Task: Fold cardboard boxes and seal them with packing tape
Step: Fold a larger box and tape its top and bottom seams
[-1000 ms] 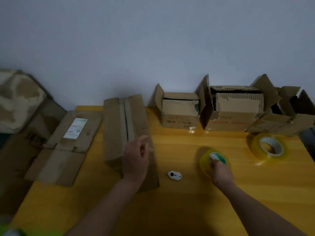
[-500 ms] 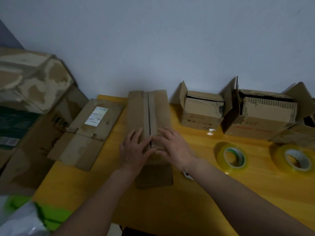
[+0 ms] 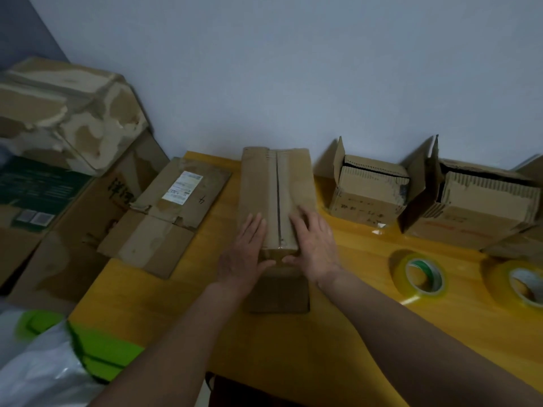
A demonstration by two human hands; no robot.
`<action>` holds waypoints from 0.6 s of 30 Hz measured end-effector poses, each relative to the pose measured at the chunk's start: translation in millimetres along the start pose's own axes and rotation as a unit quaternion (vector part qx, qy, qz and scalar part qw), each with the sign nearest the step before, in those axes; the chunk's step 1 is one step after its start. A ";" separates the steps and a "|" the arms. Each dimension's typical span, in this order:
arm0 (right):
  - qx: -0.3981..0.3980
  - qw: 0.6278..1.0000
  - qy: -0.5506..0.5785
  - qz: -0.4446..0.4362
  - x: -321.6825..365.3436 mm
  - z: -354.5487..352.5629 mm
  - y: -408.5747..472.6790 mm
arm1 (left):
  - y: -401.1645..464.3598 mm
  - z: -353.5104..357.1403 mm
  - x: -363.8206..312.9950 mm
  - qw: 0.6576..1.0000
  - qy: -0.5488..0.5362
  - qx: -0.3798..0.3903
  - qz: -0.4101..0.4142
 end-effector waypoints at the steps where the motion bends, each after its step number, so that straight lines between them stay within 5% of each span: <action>1: 0.002 1.000 0.003 0.000 0.5 0.0 -0.7 | -1.4 -0.9 -0.8 1.000 -0.015 -0.013 -0.003; 10: 0.014 0.996 0.050 -0.073 -4.6 -7.8 -17.4 | 0.2 -5.3 -5.1 0.996 -0.050 -0.068 -0.002; 13: 0.028 0.988 0.134 -0.076 -2.8 -19.1 -19.2 | -12.5 -6.4 -31.2 0.983 0.029 -0.143 0.115; 16: 0.018 0.983 0.131 -0.129 14.1 -27.6 -25.0 | -25.6 5.1 -47.7 0.946 -0.076 -0.186 0.254; 18: 0.028 0.985 0.080 -0.150 22.5 -20.7 -26.1 | -23.2 4.5 -46.0 0.941 -0.103 -0.186 0.265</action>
Point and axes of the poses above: each hand's wrist, its own y-axis towards the middle knuckle, its own z-axis out of the palm, x = y × z, the point moved 9 cm from there along y, towards the middle knuckle, and after that the axes turned 13 degrees about -y, right-handed, at the moved point
